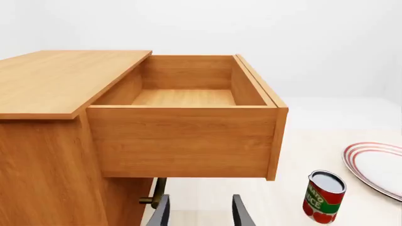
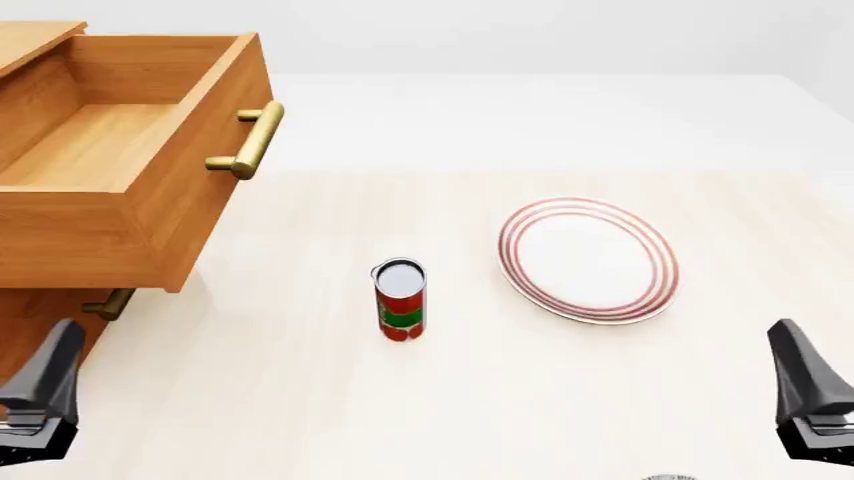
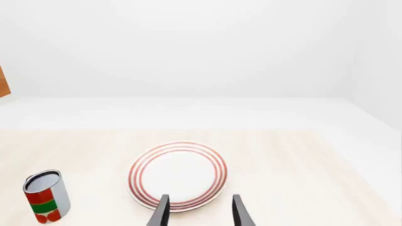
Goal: Put the bowl in the top drawer of the cabinet.
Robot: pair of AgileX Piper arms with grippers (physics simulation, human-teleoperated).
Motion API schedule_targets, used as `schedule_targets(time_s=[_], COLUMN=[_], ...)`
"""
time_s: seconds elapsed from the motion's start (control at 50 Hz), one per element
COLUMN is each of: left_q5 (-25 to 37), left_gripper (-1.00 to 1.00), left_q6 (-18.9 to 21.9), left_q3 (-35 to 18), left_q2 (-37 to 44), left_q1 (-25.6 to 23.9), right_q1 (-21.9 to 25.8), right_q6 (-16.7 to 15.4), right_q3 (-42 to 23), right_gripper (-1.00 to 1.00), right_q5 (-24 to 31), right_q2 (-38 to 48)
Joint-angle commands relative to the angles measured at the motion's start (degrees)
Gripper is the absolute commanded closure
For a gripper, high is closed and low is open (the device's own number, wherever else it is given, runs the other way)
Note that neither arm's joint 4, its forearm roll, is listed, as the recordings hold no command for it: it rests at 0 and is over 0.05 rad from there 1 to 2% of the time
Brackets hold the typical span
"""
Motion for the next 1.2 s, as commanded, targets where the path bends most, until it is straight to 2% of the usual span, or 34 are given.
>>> schedule_targets(time_s=[0.02, 0.22, 0.28, 0.4, 0.84, 0.92, 1.0, 1.2], left_q5=[0.0, 0.1, -0.4, 0.0, 0.9, 2.1, 4.7, 10.8], left_gripper=[-1.00, -1.00, -1.00, -1.00, -1.00, -1.00, -1.00, -1.00], left_q6=[-0.3, -0.4, 1.5, -0.4, -0.8, -1.2, -1.9, 0.6], left_q3=[-0.3, -0.3, -0.3, -0.3, -0.3, -1.3, -4.9, -12.6], left_q2=[0.1, 0.1, 0.0, 0.0, -0.1, -0.1, -0.1, -0.1], left_q1=[-0.1, -0.2, -0.3, -0.7, -3.1, -3.6, -4.6, -10.4], right_q1=[0.0, 0.0, 0.0, 0.0, 0.1, 0.1, 0.1, 0.1], right_q6=[-0.1, -0.3, -0.3, -0.1, 0.1, -0.1, 0.0, 0.0], right_q3=[-0.1, -0.1, -0.2, -0.1, -1.1, -1.3, -1.3, -0.5], right_gripper=[-1.00, -1.00, -1.00, -1.00, -1.00, -1.00, -1.00, -1.00], right_q5=[-0.1, -0.2, -0.2, -0.3, 0.4, 0.6, 0.7, 0.3], right_q2=[0.3, 0.3, 0.4, 0.5, 0.9, 0.8, 0.8, 0.3])
